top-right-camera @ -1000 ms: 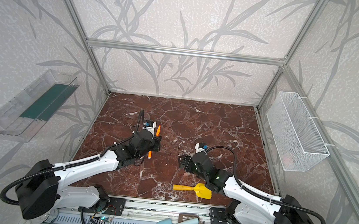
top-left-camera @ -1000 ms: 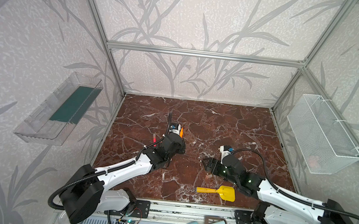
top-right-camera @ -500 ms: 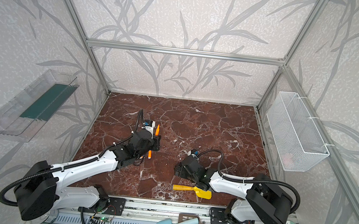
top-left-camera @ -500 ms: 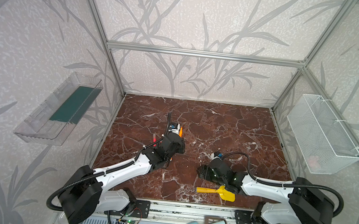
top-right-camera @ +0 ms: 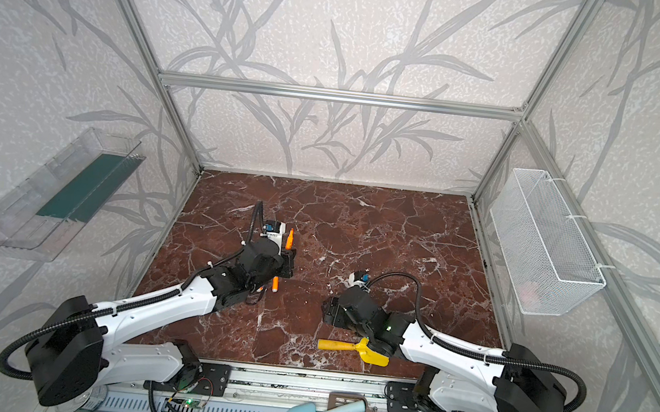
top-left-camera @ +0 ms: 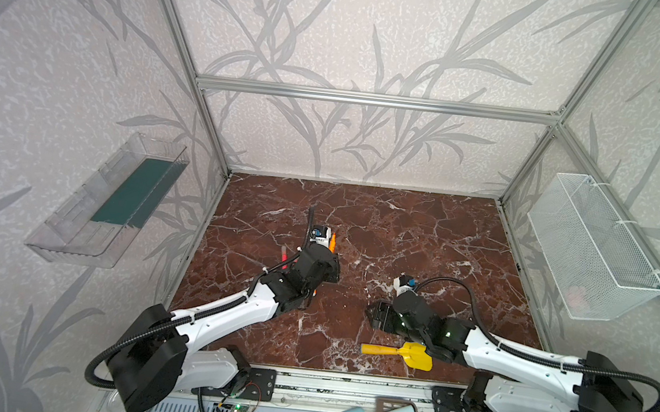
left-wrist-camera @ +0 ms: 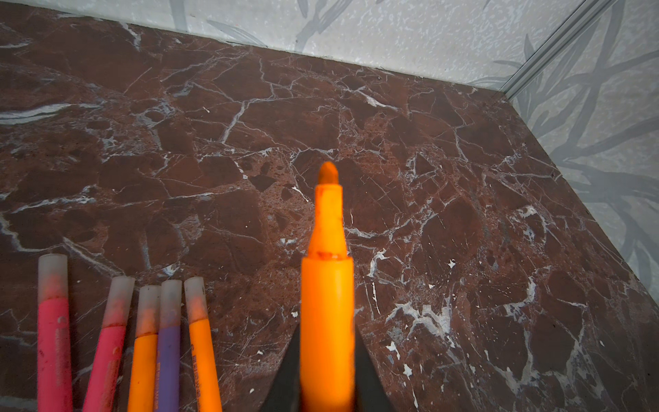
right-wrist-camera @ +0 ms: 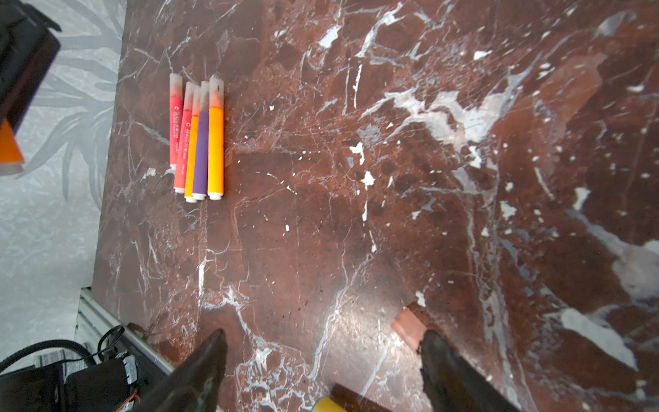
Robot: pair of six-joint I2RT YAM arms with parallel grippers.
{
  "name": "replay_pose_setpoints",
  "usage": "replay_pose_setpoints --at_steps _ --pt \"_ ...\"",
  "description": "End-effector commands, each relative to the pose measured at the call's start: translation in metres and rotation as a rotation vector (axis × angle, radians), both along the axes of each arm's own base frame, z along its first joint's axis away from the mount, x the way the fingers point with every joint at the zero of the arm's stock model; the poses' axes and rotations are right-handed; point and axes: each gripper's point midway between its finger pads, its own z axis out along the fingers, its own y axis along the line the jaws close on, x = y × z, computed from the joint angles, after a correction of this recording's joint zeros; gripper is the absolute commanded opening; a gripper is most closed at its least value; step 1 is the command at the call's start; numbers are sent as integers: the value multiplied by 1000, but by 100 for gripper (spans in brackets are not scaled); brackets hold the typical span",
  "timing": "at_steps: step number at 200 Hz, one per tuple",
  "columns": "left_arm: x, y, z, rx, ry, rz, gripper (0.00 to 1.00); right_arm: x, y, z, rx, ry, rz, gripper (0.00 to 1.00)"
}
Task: Insert the pens into the pen caps
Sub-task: 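Move the right gripper down over the pale pink cap on the table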
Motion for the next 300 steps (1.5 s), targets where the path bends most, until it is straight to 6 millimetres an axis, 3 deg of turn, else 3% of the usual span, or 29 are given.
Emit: replay_pose_setpoints --at_steps 1,52,91,156,300 --pt "-2 1 5 -22 -2 10 0 -24 0 -18 -45 65 72 84" --pt "-1 2 4 -13 -2 9 0 -38 14 -30 -56 94 119 84" --pt "-1 1 5 -15 -4 6 0 -36 13 -45 -125 109 106 84" --pt "-1 1 6 -14 -5 3 0 -19 -9 -46 -213 40 -1 84" --pt "-2 4 9 -12 -14 11 0 20 -17 -52 -301 -48 -104 85"
